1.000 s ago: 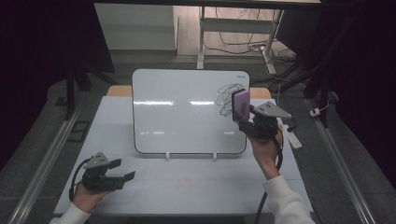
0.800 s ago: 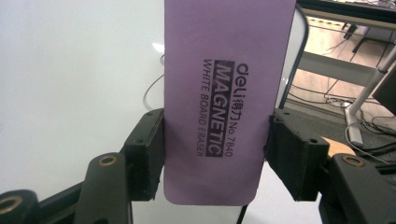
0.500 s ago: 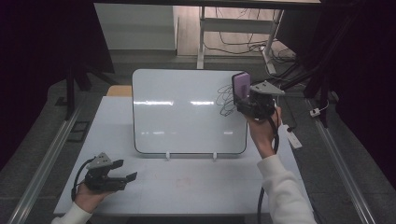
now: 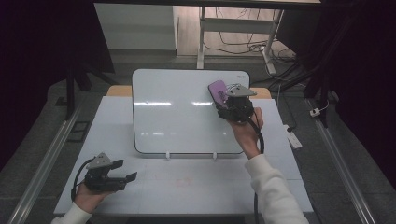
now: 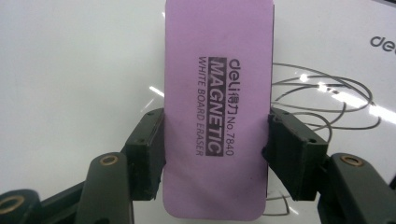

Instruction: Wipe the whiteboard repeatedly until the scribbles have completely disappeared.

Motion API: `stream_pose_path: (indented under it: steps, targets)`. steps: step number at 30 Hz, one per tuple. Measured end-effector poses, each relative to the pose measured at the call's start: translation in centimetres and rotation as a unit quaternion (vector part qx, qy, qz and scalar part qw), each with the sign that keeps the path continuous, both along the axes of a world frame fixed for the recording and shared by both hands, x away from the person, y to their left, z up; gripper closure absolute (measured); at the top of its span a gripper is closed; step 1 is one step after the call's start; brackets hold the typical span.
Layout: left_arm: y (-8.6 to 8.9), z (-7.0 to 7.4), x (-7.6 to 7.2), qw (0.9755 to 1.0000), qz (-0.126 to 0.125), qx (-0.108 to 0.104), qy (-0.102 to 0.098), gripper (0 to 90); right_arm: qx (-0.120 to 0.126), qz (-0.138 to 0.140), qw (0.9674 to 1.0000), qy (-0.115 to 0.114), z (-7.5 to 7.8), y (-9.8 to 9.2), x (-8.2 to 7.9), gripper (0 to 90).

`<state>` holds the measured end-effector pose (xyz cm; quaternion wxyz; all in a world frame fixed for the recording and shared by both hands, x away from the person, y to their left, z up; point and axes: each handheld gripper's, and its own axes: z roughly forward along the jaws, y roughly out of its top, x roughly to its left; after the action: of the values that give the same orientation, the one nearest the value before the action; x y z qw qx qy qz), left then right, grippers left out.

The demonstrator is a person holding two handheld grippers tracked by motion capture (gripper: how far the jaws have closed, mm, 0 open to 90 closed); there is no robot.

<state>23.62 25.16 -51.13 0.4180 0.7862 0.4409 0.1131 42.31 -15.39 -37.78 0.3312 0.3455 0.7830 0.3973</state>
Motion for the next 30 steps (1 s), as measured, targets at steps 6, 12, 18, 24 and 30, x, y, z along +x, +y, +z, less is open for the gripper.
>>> stream_pose_path:
  steps: [6, 12, 18, 24, 30]
  targets:
    - [0.0, 0.1, -0.1, 1.0, -0.001, 0.0, -0.002, 21.5, 0.013, -0.041, 0.9991, -0.008, 0.9, -2.2, 0.7, 40.8]
    - [0.0, 0.1, 0.0, 1.0, 0.0, -0.001, -0.001, 21.6, 0.02, -0.075, 0.9969, -0.015, 2.1, -3.9, 1.9, 40.7]
    - [-0.1, 0.1, 0.0, 1.0, -0.002, -0.001, -0.002, 21.6, 0.007, -0.041, 0.9991, -0.002, 1.1, -2.0, 1.1, 40.8]
    - [-0.2, 0.1, 0.0, 1.0, -0.003, -0.002, -0.001, 21.7, -0.02, 0.006, 0.9997, 0.008, -1.0, 0.6, -0.7, 40.8]
    - [-0.1, 0.2, -0.1, 1.0, -0.002, -0.004, -0.003, 21.6, -0.028, -0.021, 0.9994, -0.005, -0.3, -0.7, -0.2, 40.8]
